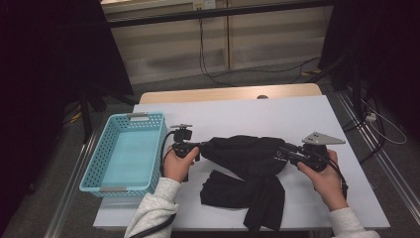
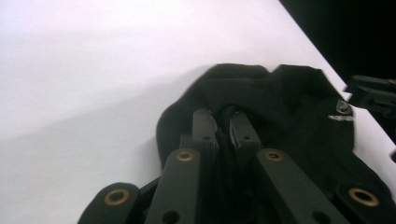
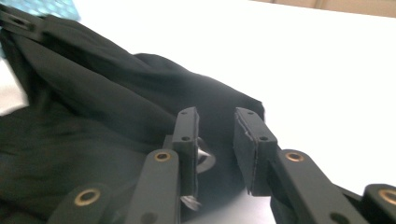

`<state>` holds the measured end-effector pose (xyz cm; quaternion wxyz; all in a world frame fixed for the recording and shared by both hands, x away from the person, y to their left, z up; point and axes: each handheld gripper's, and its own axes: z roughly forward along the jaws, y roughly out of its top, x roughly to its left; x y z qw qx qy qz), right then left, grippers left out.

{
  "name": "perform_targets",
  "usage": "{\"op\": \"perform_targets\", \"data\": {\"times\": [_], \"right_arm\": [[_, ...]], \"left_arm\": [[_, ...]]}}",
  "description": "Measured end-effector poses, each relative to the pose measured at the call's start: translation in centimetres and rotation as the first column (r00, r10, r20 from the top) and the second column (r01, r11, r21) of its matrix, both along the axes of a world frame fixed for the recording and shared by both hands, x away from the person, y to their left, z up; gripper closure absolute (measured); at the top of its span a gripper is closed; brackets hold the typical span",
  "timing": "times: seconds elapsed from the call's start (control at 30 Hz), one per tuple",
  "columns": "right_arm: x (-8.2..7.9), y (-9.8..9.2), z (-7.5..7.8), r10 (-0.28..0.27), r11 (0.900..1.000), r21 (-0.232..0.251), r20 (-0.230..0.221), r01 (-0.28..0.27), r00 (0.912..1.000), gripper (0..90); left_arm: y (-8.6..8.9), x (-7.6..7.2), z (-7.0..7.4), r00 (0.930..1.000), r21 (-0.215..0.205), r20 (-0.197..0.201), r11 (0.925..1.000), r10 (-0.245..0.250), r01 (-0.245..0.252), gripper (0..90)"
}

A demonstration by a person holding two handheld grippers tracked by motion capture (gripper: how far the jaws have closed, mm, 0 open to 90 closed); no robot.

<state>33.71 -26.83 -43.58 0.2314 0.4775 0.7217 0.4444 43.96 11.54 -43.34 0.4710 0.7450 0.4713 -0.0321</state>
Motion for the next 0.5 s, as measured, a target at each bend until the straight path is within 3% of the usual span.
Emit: {"op": "perform_targets", "data": {"times": [0.27,0.4,0.5], "right_arm": [[1.2,-1.0,-0.9,-0.077,0.997,-0.005,-0.040,0.076,0.9962,59.7],[2.3,-1.1,-2.2,-0.136,0.990,-0.050,-0.076,0.133,0.9877,62.6],[3.0,-0.5,-2.9,-0.096,0.995,-0.027,-0.113,0.094,0.9890,61.7]], "left_arm": [[1.3,0.8,-1.1,0.9974,0.034,-0.030,0.9974,0.065,-0.064,83.6],[1.6,0.8,-1.3,0.9961,0.044,-0.036,0.9959,0.081,-0.079,83.4],[1.7,0.9,-1.4,0.9961,0.049,-0.037,0.9957,0.080,-0.078,82.9]]}}
